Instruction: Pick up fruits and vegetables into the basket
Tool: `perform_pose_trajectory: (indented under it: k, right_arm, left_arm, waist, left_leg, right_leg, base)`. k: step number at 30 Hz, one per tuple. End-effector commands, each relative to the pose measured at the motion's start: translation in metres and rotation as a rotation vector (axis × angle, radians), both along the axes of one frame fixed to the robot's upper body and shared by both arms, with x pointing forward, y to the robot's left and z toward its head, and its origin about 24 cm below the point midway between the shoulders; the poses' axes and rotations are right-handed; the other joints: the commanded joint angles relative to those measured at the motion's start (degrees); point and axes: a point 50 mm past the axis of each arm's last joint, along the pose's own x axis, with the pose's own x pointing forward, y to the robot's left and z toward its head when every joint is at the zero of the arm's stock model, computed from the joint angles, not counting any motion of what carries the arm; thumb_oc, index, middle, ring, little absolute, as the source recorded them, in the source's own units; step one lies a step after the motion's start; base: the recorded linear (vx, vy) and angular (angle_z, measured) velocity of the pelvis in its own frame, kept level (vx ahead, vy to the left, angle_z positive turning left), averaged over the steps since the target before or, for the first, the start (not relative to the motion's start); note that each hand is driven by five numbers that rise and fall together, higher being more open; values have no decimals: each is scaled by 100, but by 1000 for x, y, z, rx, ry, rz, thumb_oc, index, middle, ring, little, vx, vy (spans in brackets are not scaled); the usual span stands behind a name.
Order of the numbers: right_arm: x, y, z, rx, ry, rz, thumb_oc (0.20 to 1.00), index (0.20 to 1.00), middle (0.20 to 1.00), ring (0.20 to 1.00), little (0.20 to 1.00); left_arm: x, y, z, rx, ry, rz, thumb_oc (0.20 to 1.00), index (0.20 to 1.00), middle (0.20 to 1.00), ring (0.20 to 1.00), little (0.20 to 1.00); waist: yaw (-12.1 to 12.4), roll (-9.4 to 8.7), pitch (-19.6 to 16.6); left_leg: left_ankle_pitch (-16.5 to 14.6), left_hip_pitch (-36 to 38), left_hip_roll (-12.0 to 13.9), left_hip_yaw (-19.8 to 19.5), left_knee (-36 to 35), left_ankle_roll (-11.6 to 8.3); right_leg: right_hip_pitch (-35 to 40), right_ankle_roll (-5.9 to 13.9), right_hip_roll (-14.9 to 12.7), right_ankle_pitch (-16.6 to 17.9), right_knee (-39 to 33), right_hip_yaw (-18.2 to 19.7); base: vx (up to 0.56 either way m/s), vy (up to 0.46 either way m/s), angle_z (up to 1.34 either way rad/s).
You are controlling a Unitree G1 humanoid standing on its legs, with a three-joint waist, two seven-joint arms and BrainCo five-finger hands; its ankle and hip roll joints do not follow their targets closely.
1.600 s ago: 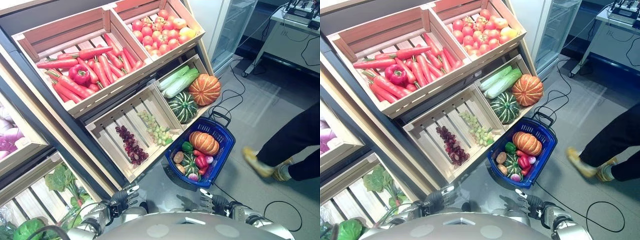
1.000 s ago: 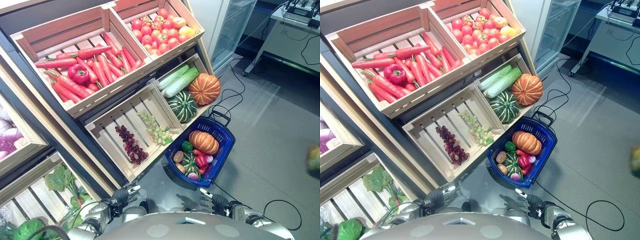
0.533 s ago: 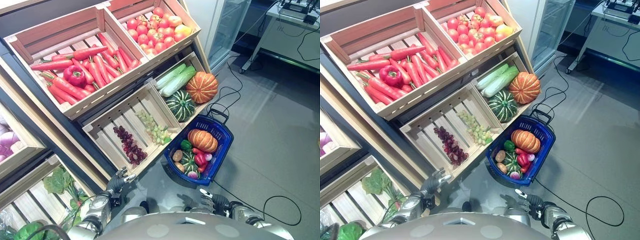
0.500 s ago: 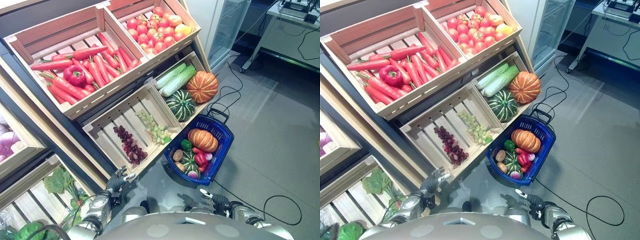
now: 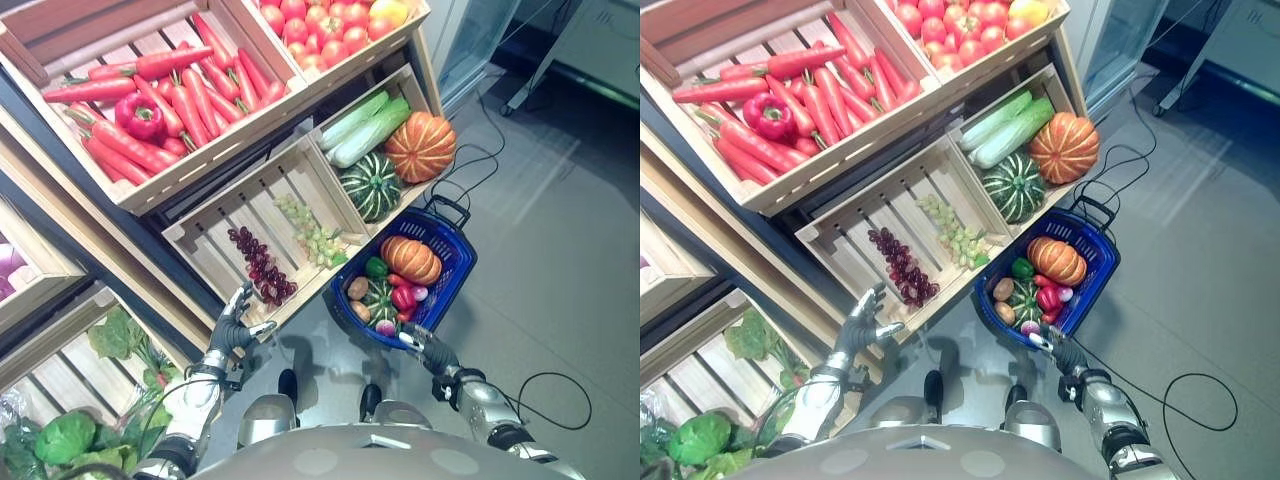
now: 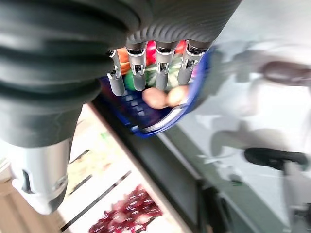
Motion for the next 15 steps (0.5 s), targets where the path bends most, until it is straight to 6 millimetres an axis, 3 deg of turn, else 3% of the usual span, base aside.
perform_pose_trajectory:
  k: [1,8,10,15]
  right_arm:
    - [37,1,33,-51,-186,39,1000,1000,1000,1000,1000]
    - [65,-8,78,-116,-383,50,1000,1000,1000,1000,1000]
    - [67,-10,83,-126,-402,48,1000,1000,1000,1000,1000]
    - [77,-20,107,-165,-502,37,1000,1000,1000,1000,1000]
  left_arm:
    - [44,-6,46,177,-290,-36,1000,1000,1000,1000,1000]
    - [85,-9,93,654,-585,-83,1000,1000,1000,1000,1000]
    - [89,-9,98,696,-605,-85,1000,1000,1000,1000,1000]
    - [111,3,134,855,-721,-35,1000,1000,1000,1000,1000]
  waist:
    - [-162,29,400]
    - [-510,244,936]
    - [-555,284,981]
    - [-782,453,1239]
  left_leg:
    - [-799,-233,-265,255,797,229]
    - [-738,-892,-290,331,1288,110]
    - [-732,-966,-296,355,1347,92]
    - [-704,-1448,-333,480,1643,39]
  right_leg:
    - [-763,-47,-37,-413,1210,84]
    - [-1502,-128,-148,-539,1844,210]
    - [-1593,-141,-167,-557,1916,229]
    - [-2160,-182,-226,-613,2252,362]
  base:
    - [-124,50,-1]
    - [-58,79,-9]
    - [9,100,-12]
    - [-12,98,-19]
